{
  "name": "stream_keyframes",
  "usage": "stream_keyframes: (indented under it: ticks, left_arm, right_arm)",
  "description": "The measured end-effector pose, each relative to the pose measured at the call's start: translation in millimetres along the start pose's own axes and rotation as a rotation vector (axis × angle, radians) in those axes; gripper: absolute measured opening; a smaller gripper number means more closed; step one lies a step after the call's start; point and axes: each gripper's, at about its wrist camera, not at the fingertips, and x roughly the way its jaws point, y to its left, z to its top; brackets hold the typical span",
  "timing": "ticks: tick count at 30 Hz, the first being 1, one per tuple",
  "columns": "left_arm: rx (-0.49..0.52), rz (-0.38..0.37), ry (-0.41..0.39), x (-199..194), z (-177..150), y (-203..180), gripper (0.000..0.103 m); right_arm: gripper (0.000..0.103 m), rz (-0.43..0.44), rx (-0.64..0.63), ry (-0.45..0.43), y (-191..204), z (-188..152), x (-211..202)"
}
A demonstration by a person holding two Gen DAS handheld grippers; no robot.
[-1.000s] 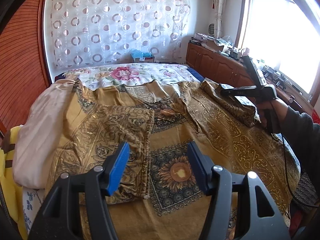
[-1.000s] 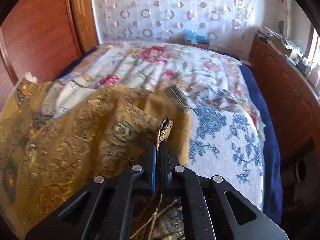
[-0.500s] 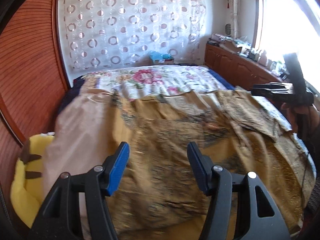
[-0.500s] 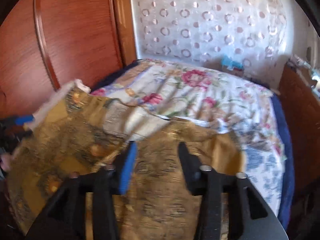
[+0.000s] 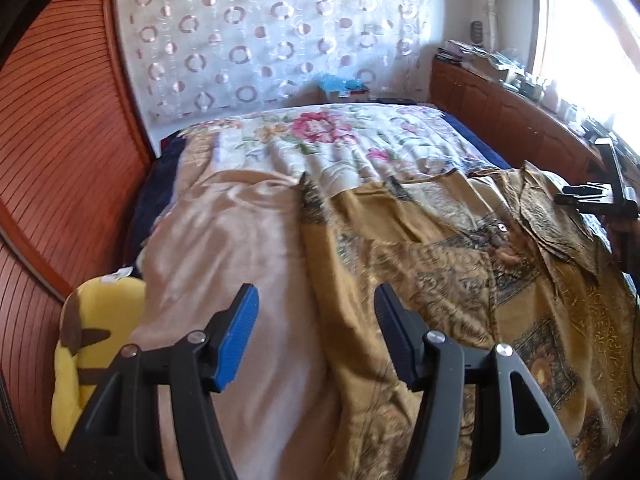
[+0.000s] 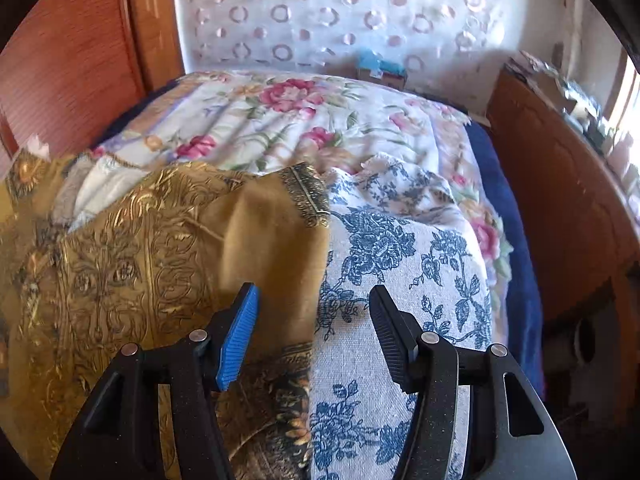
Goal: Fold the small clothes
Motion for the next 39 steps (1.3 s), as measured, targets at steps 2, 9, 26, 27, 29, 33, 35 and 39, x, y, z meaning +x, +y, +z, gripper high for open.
stream_keyframes:
  ticks: [2,9,26,27,29,33,35,39]
  left_arm:
    - [0.016,-0.005,0.008,4.5,5.4,-5.1,0.059]
    - [0.041,0.008,0.09,36.9,26.3,-11.2,0.049]
    - [-0.042,-0.002,0.063,40.1,28.0,29.8,0.003]
    - [-0.048,-0.009,0.057,40.1,26.7,31.0,0.003]
    - [-0.058,-0.023,0.048,39.5,25.1,33.3,0.003]
    - [-0.054,-0.051,0.023,31.8,23.2,26.0,0.003]
    - [-0.048,-0.073,0.002,24.0,22.3,21.2,0.003]
    - [-0.05,-0.094,-0.053,-0.1,18.3,9.6,0.002]
  right_arm:
    - [0.059,0.012,0.017,-0.009,-4.2,-1.1,1.0]
    - [0.06,0.017,0.028,-0.038,-6.9,-4.8,1.1]
    - [0.061,0.017,0.023,-0.036,-7.7,-4.9,2.5]
    - [0.061,0.02,0.022,-0.034,-7.2,-5.5,1.9]
    - [0.061,0.029,0.009,-0.021,-7.6,-2.1,3.6]
    - [0.051,0.047,-0.015,0.007,-7.2,11.2,11.3]
    - [0.029,0.075,-0.035,0.018,-1.4,17.2,13.2]
    - [0.002,0.044,-0.094,0.013,20.5,17.0,9.9]
